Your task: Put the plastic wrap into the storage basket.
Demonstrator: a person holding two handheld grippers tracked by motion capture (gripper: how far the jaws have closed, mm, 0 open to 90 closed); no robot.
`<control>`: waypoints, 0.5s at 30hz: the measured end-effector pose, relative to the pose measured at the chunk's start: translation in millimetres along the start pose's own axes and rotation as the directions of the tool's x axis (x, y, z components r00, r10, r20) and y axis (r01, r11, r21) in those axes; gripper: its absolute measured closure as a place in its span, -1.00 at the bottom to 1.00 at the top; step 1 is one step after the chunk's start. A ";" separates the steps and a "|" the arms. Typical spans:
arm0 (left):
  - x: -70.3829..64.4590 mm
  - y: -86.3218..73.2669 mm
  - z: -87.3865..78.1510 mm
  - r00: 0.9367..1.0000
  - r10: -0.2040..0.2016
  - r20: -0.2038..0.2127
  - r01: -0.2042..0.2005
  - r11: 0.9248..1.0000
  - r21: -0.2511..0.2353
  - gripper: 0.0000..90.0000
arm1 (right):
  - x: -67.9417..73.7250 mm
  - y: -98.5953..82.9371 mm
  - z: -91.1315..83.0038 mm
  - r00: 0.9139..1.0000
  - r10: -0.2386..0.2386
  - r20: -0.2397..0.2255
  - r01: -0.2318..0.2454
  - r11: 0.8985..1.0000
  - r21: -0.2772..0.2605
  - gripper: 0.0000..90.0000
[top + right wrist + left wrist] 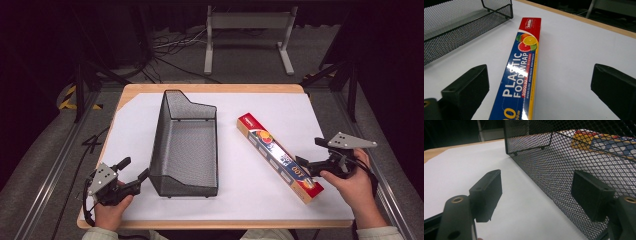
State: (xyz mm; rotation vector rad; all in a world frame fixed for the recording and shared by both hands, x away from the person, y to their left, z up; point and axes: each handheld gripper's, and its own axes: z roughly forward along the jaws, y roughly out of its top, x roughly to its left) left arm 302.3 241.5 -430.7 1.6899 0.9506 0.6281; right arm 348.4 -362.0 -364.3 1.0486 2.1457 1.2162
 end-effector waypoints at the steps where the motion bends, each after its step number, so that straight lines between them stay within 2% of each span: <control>1: 0.0 0.1 0.0 1.000 0.002 0.001 -0.002 1.000 0.002 -0.43 | 1.2 2.9 2.4 1.000 0.003 -0.003 -0.003 1.000 0.009 -0.95; 6: 0.2 -0.1 -0.4 1.000 0.000 0.000 0.000 1.000 -0.002 -0.43 | 5.4 18.4 15.1 1.000 0.019 -0.001 -0.019 0.999 0.042 -0.91; 8: 0.2 -0.1 -0.3 1.000 0.001 0.001 -0.001 1.000 -0.002 -0.43 | 7.5 23.3 18.9 1.000 0.011 0.014 -0.012 0.998 0.061 -0.91; 12: -0.1 -0.1 0.1 1.000 0.004 0.002 -0.004 1.000 0.001 -0.43 | 10.6 29.6 25.2 1.000 0.010 0.007 -0.011 0.995 0.095 -0.91; 15: -0.2 -0.1 0.0 1.000 0.005 0.002 -0.005 1.000 0.001 -0.43 | 14.2 38.2 33.3 1.000 0.011 0.000 -0.011 0.990 0.139 -0.75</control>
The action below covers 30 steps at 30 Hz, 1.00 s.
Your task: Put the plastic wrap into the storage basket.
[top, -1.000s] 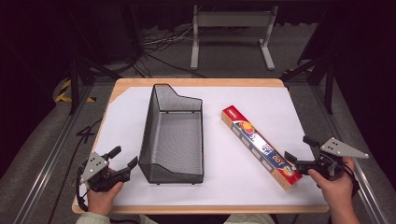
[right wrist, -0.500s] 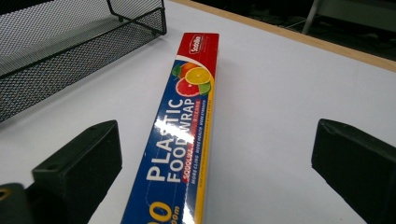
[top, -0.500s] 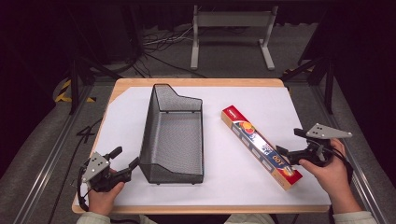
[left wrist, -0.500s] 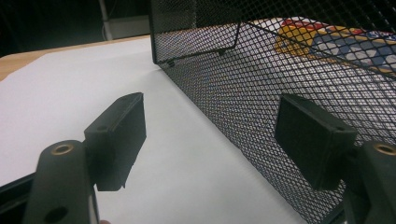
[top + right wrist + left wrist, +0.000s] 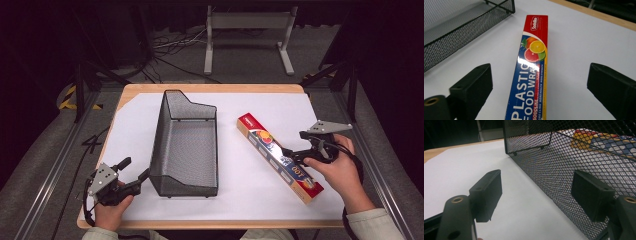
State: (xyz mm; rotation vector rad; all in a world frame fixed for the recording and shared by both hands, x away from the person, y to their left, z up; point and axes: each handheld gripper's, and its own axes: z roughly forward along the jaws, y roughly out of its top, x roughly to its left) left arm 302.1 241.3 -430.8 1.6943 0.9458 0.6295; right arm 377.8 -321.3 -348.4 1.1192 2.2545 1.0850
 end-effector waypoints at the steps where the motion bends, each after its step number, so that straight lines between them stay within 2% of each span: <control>1: 0.0 0.0 0.0 1.000 0.001 -0.001 -0.001 1.000 0.000 -0.43 | 0.3 2.0 1.6 1.000 -0.008 -0.012 0.008 1.000 0.021 -0.68; 5: 0.2 0.0 0.0 1.000 0.002 -0.002 -0.002 1.000 0.000 -0.42 | 0.2 9.4 9.9 0.999 0.014 -0.048 -0.011 0.999 0.047 -0.62; 7: 0.2 -0.1 0.0 1.000 0.002 -0.001 -0.002 1.000 0.000 -0.42 | 0.0 12.5 12.7 0.999 0.018 -0.040 -0.015 0.998 0.057 -0.58; 9: 0.2 -0.1 0.1 1.000 0.002 -0.001 -0.002 1.000 0.000 -0.42 | 0.2 15.8 17.3 0.999 0.002 -0.037 0.001 0.997 0.074 -0.58; 16: 0.2 0.0 0.1 1.000 0.003 0.000 -0.003 1.000 0.004 -0.42 | 1.0 18.7 35.1 0.999 0.045 -0.026 -0.040 0.983 0.179 -0.62; 17: 0.2 0.0 0.1 1.000 0.003 0.000 -0.003 1.000 0.004 -0.42 | 1.0 18.7 35.1 0.999 0.045 -0.026 -0.040 0.983 0.179 -0.62; 19: 0.2 0.0 0.1 1.000 0.003 -0.001 -0.003 1.000 0.004 -0.42 | 0.6 18.9 40.0 0.998 0.059 -0.013 -0.055 0.977 0.208 -0.64; 22: 0.3 -0.1 0.2 1.000 0.003 -0.001 -0.003 1.000 0.005 -0.42 | -1.0 19.4 46.5 0.999 0.053 -0.006 -0.050 0.968 0.247 -0.68; 25: 0.0 -0.5 1.1 1.000 0.003 -0.003 -0.003 1.000 0.013 -0.42 | -3.6 20.5 50.8 0.998 0.064 -0.017 -0.056 0.959 0.279 -0.68; 30: 0.0 -0.9 2.6 1.000 0.007 0.001 -0.007 1.000 0.023 -0.42 | -6.8 18.3 60.2 0.997 0.081 -0.014 -0.071 0.936 0.346 -0.69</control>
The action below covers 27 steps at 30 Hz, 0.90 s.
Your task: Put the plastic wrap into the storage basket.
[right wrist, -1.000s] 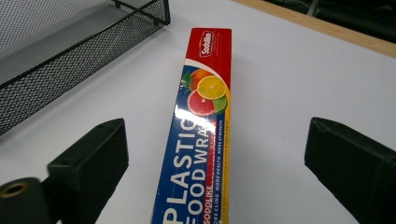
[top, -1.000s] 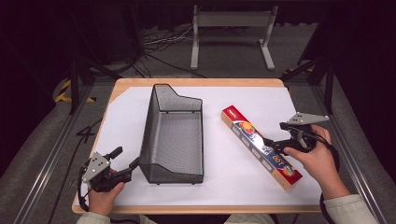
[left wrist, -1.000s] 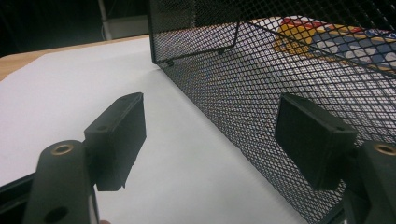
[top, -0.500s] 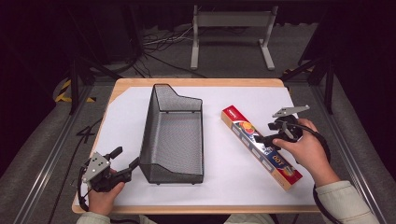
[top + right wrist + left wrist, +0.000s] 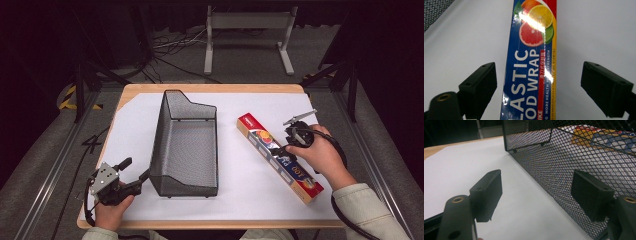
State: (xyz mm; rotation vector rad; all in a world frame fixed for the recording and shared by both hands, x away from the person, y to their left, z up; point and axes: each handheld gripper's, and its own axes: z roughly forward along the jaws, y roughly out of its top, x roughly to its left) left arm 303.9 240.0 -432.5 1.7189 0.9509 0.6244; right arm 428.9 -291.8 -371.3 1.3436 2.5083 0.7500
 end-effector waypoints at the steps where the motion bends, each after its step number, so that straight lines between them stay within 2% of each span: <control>1: 0.0 0.0 0.0 1.000 0.000 0.000 0.000 1.000 0.000 -0.42 | -0.5 0.1 1.9 1.000 0.006 0.000 -0.006 1.000 0.010 -0.69; 4: 0.2 -0.1 0.4 1.000 -0.002 0.002 0.002 1.000 0.003 -0.43 | -1.9 0.4 6.2 1.000 0.021 -0.008 -0.020 0.999 0.035 -0.70; 6: 0.3 -0.3 0.8 1.000 -0.004 0.004 0.004 1.000 0.005 -0.43 | -0.8 0.5 11.0 0.998 0.044 -0.037 -0.042 0.997 0.062 -0.70; 13: 0.6 -0.6 1.2 1.000 -0.004 0.005 0.004 1.000 0.009 -0.43 | 3.6 0.5 23.5 0.999 0.046 -0.028 -0.042 0.990 0.132 -0.70; 17: 0.7 -0.5 1.0 1.000 -0.007 0.005 0.007 1.000 0.007 -0.43 | 4.5 1.0 26.8 0.997 0.066 -0.036 -0.060 0.986 0.158 -0.67; 21: 0.4 -0.8 2.0 1.000 -0.006 0.010 0.006 1.000 0.013 -0.43 | 5.2 2.0 32.3 0.998 0.055 -0.019 -0.050 0.979 0.198 -0.63; 27: 0.9 -1.0 2.0 1.000 -0.009 0.010 0.008 1.000 0.015 -0.43 | 7.2 3.3 38.0 0.999 0.046 0.026 -0.050 0.969 0.242 -0.42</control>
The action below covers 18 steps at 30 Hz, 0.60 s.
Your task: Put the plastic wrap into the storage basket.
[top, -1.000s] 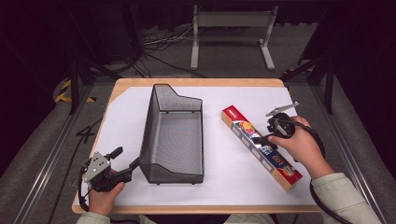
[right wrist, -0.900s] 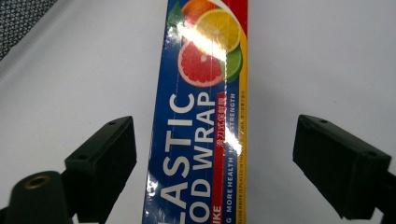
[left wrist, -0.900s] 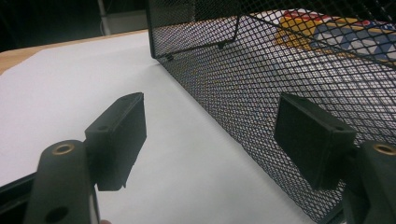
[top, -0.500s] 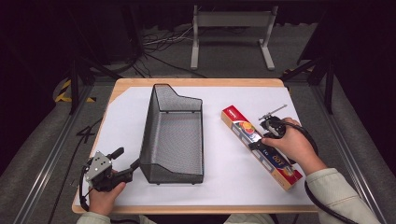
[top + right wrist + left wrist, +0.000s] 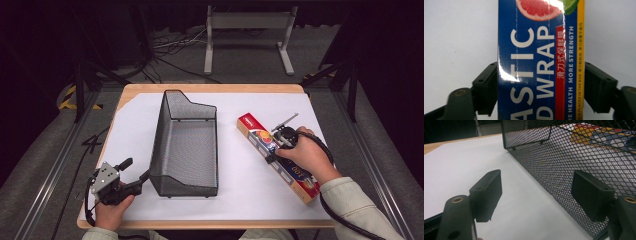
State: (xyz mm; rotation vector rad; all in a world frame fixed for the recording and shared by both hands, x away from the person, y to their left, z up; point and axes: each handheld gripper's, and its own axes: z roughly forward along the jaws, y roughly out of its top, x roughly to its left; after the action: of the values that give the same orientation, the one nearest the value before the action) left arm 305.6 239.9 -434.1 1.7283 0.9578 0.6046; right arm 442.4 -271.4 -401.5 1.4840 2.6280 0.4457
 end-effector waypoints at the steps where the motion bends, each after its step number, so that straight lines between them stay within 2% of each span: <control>1: -0.2 -0.1 0.1 1.000 -0.001 0.001 0.001 1.000 0.002 -0.43 | 0.8 0.3 0.3 1.000 0.005 0.008 -0.005 1.000 0.008 -0.37; 3: -0.3 -0.2 0.3 1.000 0.000 0.002 0.000 1.000 0.004 -0.43 | 1.9 0.2 0.9 1.000 0.023 0.018 -0.024 0.999 0.029 -0.25; 6: -0.3 -0.2 0.3 1.000 0.000 0.002 0.000 1.000 0.003 -0.43 | 4.0 0.1 1.0 0.999 0.029 0.030 -0.030 0.999 0.032 -0.22; 7: -0.3 -0.2 0.2 1.000 0.000 0.002 0.000 1.000 0.003 -0.43 | 6.7 0.3 0.3 0.998 0.029 0.054 -0.031 0.999 0.033 -0.19; 12: -0.3 -0.2 0.3 1.000 0.000 0.001 0.000 1.000 0.004 -0.43 | 12.5 1.0 -1.4 0.995 0.001 0.102 -0.004 1.000 0.027 -0.12; 15: -0.3 -0.2 0.3 1.000 0.001 0.001 -0.001 1.000 0.003 -0.43 | 13.0 0.6 -2.3 0.995 0.011 0.101 -0.013 1.000 0.028 -0.12; 18: 0.1 -0.3 0.5 1.000 0.000 0.000 0.000 1.000 0.004 -0.43 | 13.3 -0.2 -4.7 0.996 0.061 0.060 -0.061 0.998 0.004 -0.11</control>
State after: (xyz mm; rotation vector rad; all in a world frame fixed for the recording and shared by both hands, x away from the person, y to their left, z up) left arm 306.0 239.7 -434.6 1.7320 0.9601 0.6031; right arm 434.2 -261.2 -396.2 1.5578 2.5472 0.3923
